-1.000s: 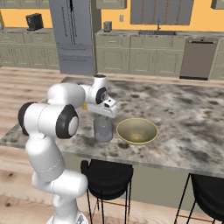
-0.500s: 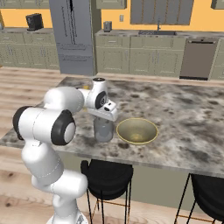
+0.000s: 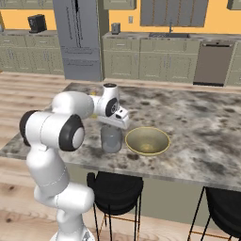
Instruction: There are two ice cubes in the ice bowl. Place both ice cubes in the glass cup.
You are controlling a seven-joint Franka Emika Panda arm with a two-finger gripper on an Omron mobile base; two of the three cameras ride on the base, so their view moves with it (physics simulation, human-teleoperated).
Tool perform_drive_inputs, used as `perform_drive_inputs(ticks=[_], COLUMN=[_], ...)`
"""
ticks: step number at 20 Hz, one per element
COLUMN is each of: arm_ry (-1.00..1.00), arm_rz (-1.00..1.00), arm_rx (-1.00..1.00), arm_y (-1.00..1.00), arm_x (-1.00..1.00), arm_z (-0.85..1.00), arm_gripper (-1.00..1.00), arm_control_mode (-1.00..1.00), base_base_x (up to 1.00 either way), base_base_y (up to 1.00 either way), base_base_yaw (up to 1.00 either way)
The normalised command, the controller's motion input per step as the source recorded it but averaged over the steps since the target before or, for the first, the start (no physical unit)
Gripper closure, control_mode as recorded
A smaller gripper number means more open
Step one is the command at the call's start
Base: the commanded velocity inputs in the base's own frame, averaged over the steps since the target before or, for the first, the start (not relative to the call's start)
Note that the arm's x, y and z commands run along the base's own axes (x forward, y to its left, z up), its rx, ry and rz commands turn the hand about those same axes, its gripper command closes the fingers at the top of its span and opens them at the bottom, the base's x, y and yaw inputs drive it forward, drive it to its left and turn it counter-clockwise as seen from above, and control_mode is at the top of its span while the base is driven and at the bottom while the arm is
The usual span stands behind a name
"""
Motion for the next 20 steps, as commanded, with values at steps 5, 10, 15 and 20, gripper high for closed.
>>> perform_drive_inputs(ticks=[5,10,15,20], arm_ry=[0.0,0.0,-0.14,-0.19], arm_rz=[0.0,-0.01,0.0,0.02], arm_rx=[0.0,0.0,-0.01,-0.17], arm_y=[0.0,0.0,0.18,0.92], arm_x=[0.13,0.0,-0.52,-1.0], arm_z=[0.0,0.1,0.65,0.04], arm_gripper=[-1.0,-1.0,-1.0,-1.0], arm_control_mode=[-1.0,-1.0,-1.0,-1.0], base_base_x=[0.0,0.0,0.0,0.0], base_base_y=[0.0,0.0,0.0,0.0], base_base_yaw=[0.0,0.0,0.0,0.0])
